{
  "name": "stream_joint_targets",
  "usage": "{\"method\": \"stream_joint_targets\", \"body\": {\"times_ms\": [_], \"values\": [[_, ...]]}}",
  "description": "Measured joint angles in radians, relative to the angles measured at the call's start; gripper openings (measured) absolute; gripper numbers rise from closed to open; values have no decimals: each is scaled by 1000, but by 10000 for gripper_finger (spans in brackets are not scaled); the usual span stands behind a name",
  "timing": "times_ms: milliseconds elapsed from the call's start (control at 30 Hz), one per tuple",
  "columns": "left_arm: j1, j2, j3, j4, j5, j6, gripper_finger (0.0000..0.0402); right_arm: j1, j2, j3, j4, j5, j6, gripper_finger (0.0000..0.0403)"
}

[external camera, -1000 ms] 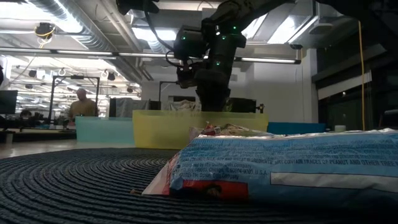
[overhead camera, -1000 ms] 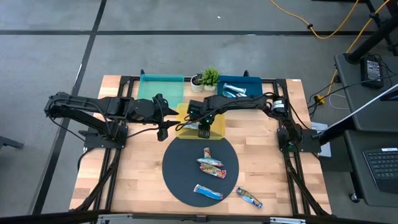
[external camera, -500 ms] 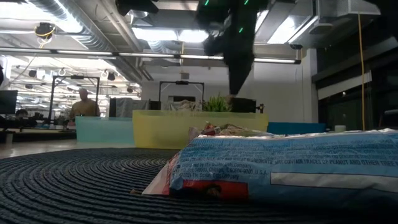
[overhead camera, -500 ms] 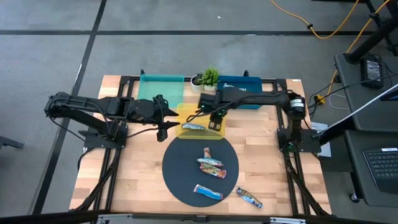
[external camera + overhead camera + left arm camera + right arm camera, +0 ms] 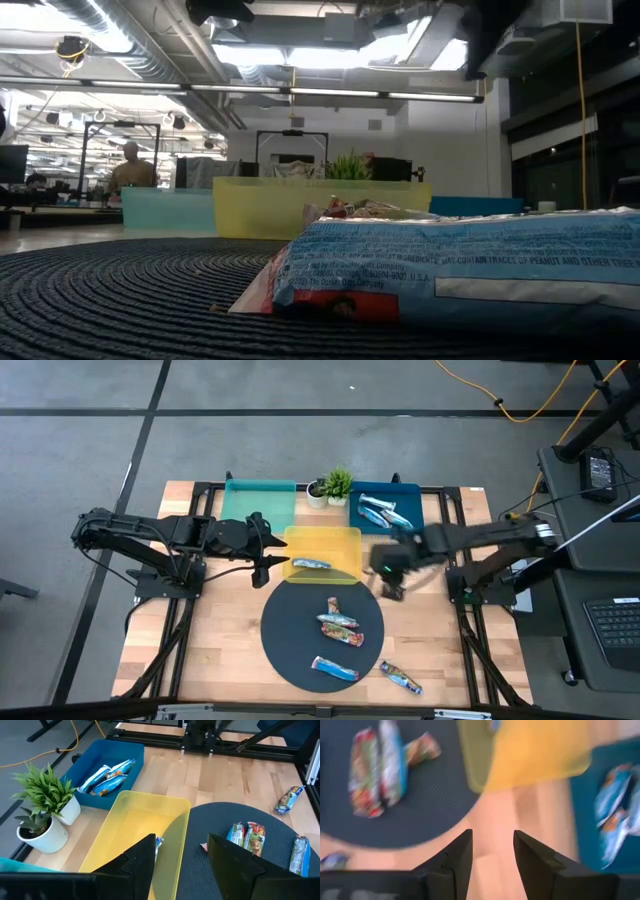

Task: Pick and place Granola Bars by type
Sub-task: Put the blue granola bar into the yellow bin

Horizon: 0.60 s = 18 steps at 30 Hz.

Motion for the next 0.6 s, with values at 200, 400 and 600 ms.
{"method": "stream_joint_targets", "body": {"times_ms": [200,400,600], "values": [[0,0,0,0,2,4,171,199,-149,-142,63,-43,148,144],[0,0,0,0,2,29,171,383,-186,-164,98,-46,249,145],[0,0,0,0,2,29,171,509,-150,-162,182,-86,388,145]]}}
